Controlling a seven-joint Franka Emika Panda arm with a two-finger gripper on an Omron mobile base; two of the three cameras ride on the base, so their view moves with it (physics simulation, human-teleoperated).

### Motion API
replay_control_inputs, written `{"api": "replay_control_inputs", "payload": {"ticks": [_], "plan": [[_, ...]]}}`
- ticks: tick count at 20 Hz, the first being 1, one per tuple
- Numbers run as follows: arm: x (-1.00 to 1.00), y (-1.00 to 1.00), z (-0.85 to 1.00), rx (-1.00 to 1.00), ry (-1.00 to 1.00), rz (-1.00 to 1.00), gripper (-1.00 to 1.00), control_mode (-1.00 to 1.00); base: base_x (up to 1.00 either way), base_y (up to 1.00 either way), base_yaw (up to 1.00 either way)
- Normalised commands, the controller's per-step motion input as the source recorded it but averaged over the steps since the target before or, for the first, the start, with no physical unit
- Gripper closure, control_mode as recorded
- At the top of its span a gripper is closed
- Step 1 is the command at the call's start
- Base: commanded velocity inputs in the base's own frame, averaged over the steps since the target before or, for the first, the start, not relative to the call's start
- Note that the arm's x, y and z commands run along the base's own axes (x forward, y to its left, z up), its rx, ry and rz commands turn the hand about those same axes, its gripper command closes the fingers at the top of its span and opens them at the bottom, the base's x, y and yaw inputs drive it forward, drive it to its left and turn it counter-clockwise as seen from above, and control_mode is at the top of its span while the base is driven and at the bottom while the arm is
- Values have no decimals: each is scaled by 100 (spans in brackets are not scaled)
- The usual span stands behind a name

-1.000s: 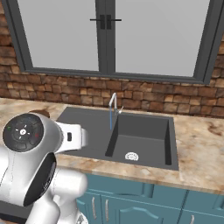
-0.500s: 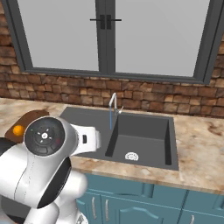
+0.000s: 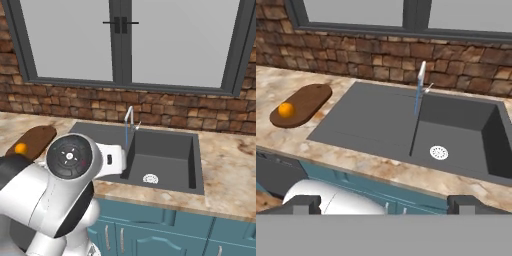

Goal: Pick the orange from the sink and place it on the cutting board to airdry. Then turn off the sink faucet.

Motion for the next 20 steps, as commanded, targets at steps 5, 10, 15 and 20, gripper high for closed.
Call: {"api": "replay_control_inputs", "payload": {"ticks": [5, 10, 15, 20], "plan": [[22, -1, 0, 0, -8, 0, -100, -100, 0, 0, 0], [9, 0, 0, -1, -10, -6, -100, -100, 0, 0, 0], [13, -11, 0, 0, -9, -6, -100, -100, 0, 0, 0], [17, -28, 3, 0, 0, 4, -100, -100, 0, 0, 0]]}}
